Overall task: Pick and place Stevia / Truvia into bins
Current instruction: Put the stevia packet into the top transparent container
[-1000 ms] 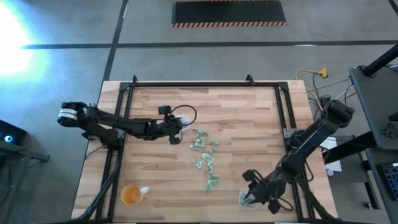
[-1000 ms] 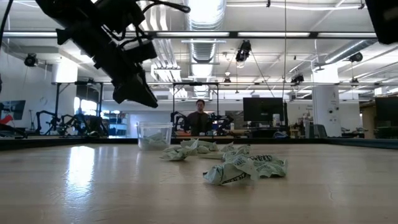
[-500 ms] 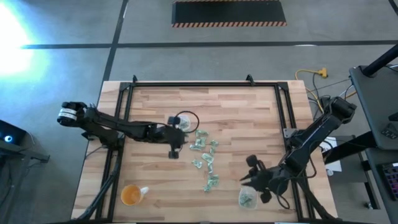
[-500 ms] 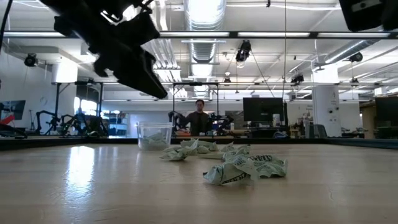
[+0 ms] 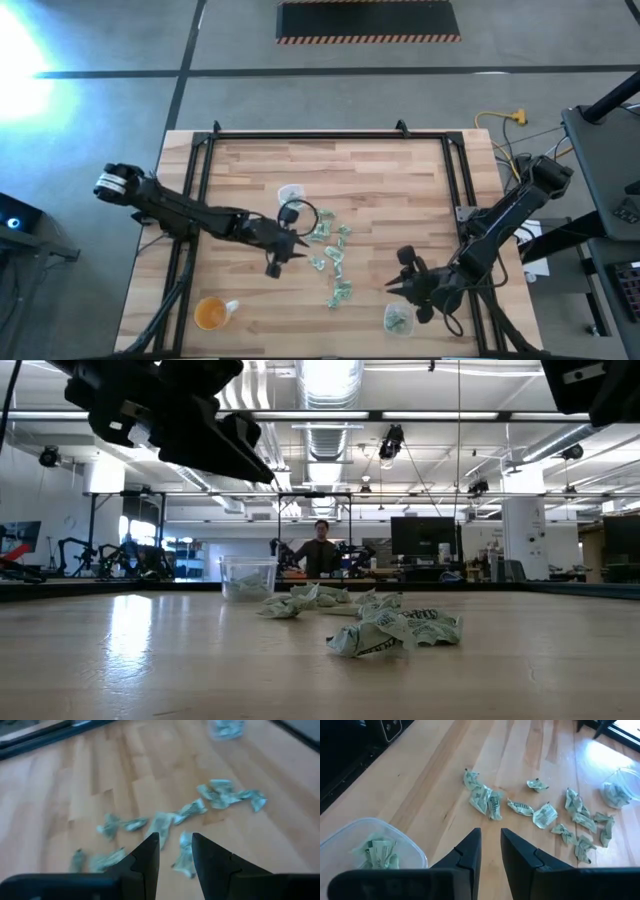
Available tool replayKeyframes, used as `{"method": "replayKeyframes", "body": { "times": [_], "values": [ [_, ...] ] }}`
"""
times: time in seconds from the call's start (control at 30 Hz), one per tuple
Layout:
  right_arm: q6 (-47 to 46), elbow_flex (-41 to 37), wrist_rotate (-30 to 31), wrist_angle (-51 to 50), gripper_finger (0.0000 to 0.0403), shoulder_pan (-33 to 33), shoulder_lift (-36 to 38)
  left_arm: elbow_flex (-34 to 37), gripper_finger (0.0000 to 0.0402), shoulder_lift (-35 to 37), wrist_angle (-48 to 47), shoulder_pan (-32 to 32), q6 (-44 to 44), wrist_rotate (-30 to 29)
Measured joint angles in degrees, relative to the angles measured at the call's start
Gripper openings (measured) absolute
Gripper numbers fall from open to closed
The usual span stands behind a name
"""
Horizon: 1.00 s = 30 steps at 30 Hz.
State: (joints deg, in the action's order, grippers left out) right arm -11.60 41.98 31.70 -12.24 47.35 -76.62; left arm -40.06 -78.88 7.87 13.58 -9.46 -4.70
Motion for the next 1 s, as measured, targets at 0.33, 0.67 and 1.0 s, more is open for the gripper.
{"method": "replayKeyframes", "body": {
  "times": [0.33, 0.67, 1.0],
  "values": [
    [-0.4, -0.1, 0.0, 0.1, 0.0060, 0.0, 0.0, -2.4, 0.0099, -14.4, 8.1, 0.0, -2.9, 2.9],
    [-1.3, -0.5, -0.1, 0.1, 0.0061, 0.0, 0.0, -10.5, 0.0099, -24.7, 6.0, -0.1, -3.0, 3.0],
    [-1.7, -1.0, -0.1, 0.0, 0.0057, 0.0, 0.0, -12.1, 0.0148, -26.6, 2.8, -0.1, -1.0, 3.1]
  ]
}}
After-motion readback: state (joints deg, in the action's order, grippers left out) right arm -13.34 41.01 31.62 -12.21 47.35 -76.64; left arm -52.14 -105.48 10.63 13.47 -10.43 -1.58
